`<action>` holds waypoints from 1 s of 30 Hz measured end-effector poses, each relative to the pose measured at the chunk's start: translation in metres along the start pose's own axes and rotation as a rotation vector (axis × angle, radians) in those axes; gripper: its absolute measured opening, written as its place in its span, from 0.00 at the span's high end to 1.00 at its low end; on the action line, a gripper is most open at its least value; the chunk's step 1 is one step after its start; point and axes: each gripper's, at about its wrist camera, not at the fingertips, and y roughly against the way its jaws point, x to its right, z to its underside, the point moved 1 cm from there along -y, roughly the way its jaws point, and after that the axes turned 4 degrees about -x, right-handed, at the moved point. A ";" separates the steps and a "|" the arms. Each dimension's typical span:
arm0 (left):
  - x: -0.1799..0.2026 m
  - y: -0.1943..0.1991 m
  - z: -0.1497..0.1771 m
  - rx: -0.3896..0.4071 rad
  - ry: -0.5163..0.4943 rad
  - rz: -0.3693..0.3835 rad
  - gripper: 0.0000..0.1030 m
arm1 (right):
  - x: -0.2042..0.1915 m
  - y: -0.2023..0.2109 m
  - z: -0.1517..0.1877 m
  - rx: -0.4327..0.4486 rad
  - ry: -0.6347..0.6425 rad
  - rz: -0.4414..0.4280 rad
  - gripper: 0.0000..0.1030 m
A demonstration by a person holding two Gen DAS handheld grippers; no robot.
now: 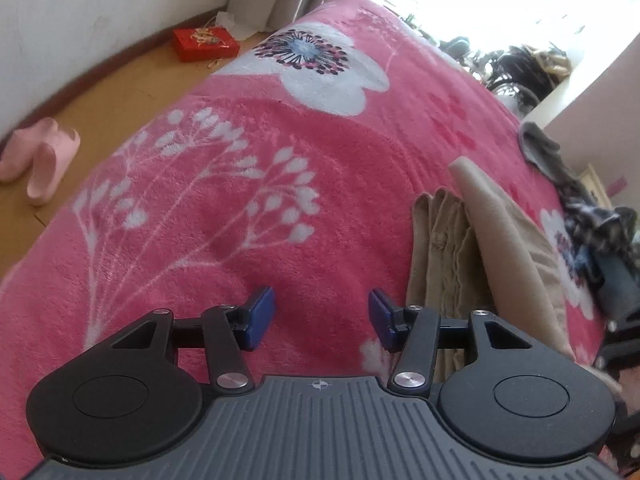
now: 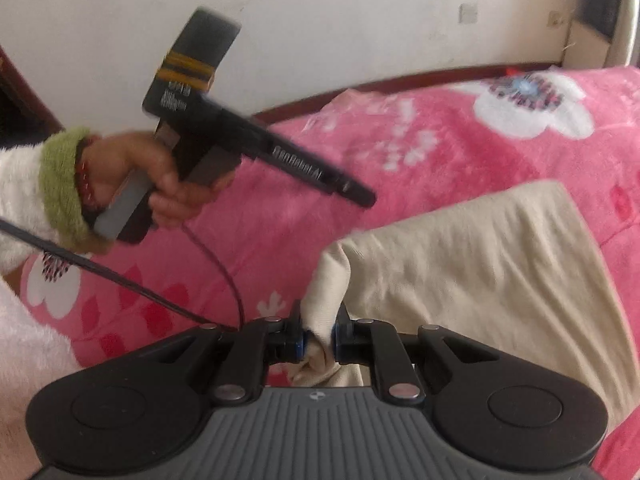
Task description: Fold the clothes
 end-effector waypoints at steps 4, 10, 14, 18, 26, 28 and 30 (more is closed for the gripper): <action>-0.002 -0.004 -0.002 -0.012 0.018 0.025 0.49 | 0.000 -0.011 -0.006 0.050 -0.063 0.026 0.75; -0.005 -0.003 -0.004 -0.028 0.037 0.043 0.48 | -0.007 -0.001 -0.003 0.201 -0.084 -0.003 0.61; -0.004 0.004 -0.006 -0.079 0.041 0.136 0.45 | 0.033 0.050 0.014 0.301 -0.228 -0.031 0.58; 0.001 0.006 -0.001 -0.208 0.059 0.285 0.34 | 0.074 0.085 0.064 0.251 -0.396 0.047 0.58; 0.023 0.005 0.016 -0.381 0.035 0.345 0.34 | 0.101 0.103 0.185 0.182 -0.724 0.167 0.58; 0.028 0.006 0.019 -0.408 0.029 0.335 0.34 | 0.097 0.102 0.203 0.196 -0.775 0.153 0.58; 0.031 0.007 0.021 -0.399 0.035 0.332 0.34 | 0.091 0.100 0.219 0.213 -0.815 0.123 0.58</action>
